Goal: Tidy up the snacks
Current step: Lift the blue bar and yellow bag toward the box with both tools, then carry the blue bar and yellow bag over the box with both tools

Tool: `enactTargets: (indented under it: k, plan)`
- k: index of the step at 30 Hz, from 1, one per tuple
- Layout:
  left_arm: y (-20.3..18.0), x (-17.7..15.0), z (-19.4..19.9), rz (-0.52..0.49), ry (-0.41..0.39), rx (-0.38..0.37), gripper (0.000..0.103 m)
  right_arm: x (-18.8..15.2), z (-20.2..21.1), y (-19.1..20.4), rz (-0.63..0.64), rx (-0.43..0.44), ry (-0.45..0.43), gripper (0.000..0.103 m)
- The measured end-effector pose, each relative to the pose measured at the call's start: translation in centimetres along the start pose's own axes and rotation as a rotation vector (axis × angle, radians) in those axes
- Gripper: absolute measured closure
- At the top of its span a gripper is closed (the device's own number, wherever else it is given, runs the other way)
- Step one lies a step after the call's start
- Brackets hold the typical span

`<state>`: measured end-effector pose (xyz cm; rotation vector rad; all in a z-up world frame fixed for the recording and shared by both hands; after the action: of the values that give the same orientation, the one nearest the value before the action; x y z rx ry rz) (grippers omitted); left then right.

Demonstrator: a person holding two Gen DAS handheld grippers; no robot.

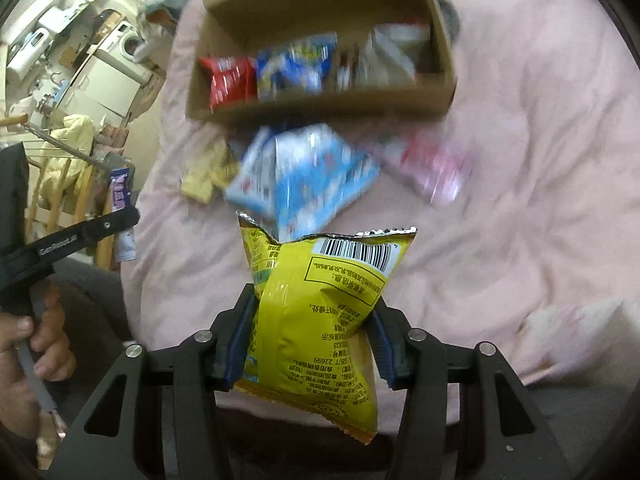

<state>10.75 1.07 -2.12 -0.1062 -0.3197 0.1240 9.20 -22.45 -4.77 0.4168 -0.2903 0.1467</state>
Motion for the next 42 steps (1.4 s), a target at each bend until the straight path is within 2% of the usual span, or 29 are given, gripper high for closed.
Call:
enactTargets:
  k: [3, 9, 16, 24, 27, 29, 32, 35, 42]
  plan:
    - [-1.1, 1.5, 1.3, -0.032, -0.058, -0.001, 0.090, 1.9, 1.5, -0.2, 0.005, 0.006, -0.058, 0.050]
    - [-2.4, 5.4, 1.7, -0.050, -0.114, -0.020, 0.090, 6.2, 2.9, 0.7, 0.047, -0.025, -0.140, 0.050]
    - [-4.6, 9.8, 1.1, -0.110, -0.156, -0.012, 0.090, 11.0, 1.9, 1.2, 0.063, -0.024, -0.170, 0.050]
    - [-6.1, 14.0, -0.9, -0.125, -0.177, -0.032, 0.090, 16.3, -0.1, -0.2, 0.033, -0.020, -0.202, 0.050]
    - [-6.5, 15.2, -1.8, -0.141, -0.205, -0.012, 0.090, 17.8, -0.9, -0.8, 0.022, -0.021, -0.221, 0.050]
    - [-6.9, 15.8, -2.5, -0.167, -0.240, 0.036, 0.090, 18.4, -1.5, -1.1, 0.020, -0.023, -0.244, 0.050]
    - [-7.2, 16.2, -3.8, -0.184, -0.267, 0.027, 0.090, 18.4, -2.4, -1.5, 0.058, -0.063, -0.320, 0.050]
    - [-7.0, 16.5, -4.8, -0.158, -0.263, -0.033, 0.090, 18.3, -3.7, -2.6, 0.031, -0.045, -0.316, 0.050]
    - [-7.5, 16.9, -5.5, -0.186, -0.320, -0.043, 0.090, 19.1, -5.3, -3.5, 0.011, -0.026, -0.292, 0.050]
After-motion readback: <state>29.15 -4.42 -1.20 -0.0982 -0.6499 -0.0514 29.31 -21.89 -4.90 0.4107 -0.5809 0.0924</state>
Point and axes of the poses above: each gripper's, at about its wrist camera, not at the fingertips, and z roughly against the way its jaws point, y to its left, x to its top, the point moved 3 cm from there along -z, roughly the way its jaws point, and after that the axes turned 2 degrees about x, right-handed, at the moved point
